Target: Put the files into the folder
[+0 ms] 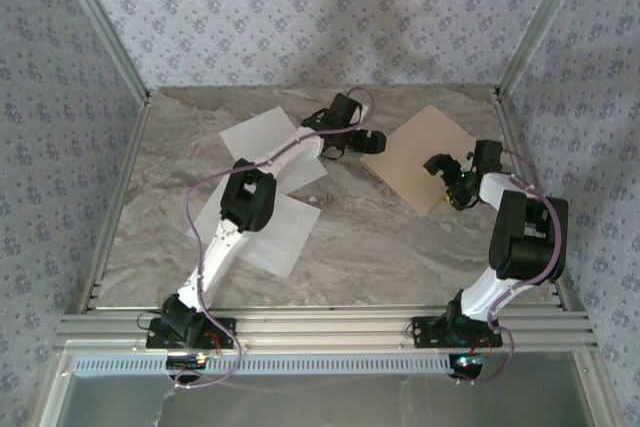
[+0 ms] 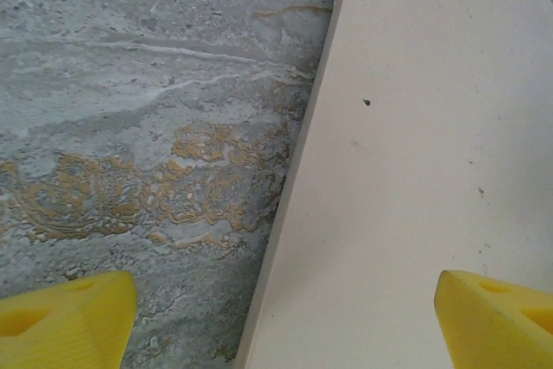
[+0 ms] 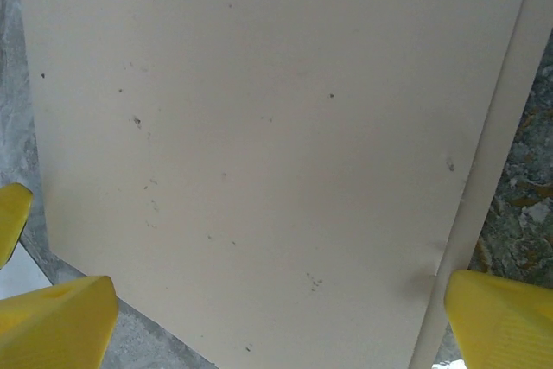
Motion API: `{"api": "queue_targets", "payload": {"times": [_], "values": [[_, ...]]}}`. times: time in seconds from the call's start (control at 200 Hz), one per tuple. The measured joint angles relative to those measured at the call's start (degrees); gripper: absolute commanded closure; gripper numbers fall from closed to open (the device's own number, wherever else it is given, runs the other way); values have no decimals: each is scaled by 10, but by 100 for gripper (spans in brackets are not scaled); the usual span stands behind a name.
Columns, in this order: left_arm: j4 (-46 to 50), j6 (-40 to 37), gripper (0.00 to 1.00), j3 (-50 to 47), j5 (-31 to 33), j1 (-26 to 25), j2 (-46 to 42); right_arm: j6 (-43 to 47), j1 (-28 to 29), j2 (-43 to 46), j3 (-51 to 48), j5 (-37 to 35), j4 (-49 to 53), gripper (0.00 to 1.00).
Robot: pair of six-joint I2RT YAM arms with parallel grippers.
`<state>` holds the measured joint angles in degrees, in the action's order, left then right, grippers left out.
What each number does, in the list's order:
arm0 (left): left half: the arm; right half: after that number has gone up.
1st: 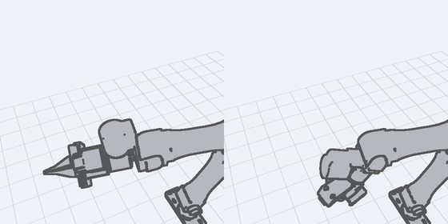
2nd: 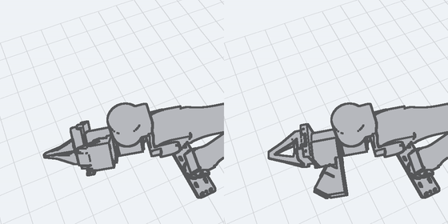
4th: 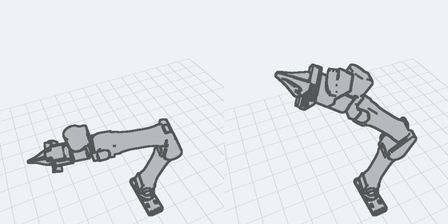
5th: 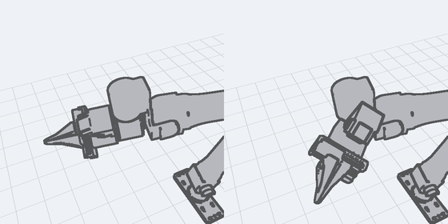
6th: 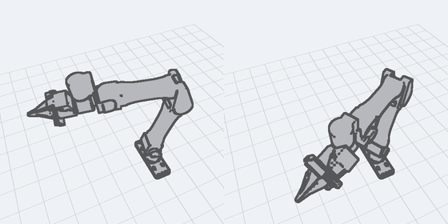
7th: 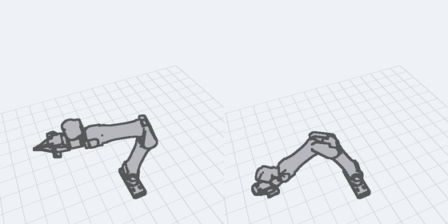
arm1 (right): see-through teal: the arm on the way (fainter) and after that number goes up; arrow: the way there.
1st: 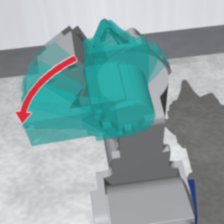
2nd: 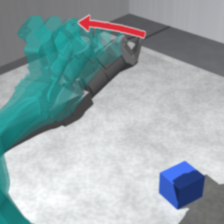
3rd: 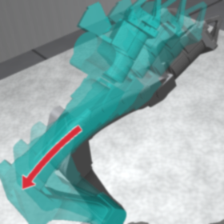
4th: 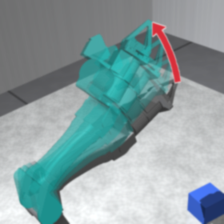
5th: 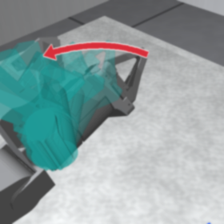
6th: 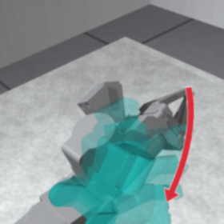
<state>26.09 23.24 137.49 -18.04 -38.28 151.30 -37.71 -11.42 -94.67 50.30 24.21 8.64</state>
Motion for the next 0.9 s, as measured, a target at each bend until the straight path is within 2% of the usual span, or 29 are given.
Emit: {"api": "queue_targets", "payload": {"times": [0.475,0.899], "values": [[14,9,14,32,-25,-2,29,0,0,-19,9,22,-4,1],[26,9,20,33,-54,-7,30,0,1,-24,10,40,-16,1]]}}
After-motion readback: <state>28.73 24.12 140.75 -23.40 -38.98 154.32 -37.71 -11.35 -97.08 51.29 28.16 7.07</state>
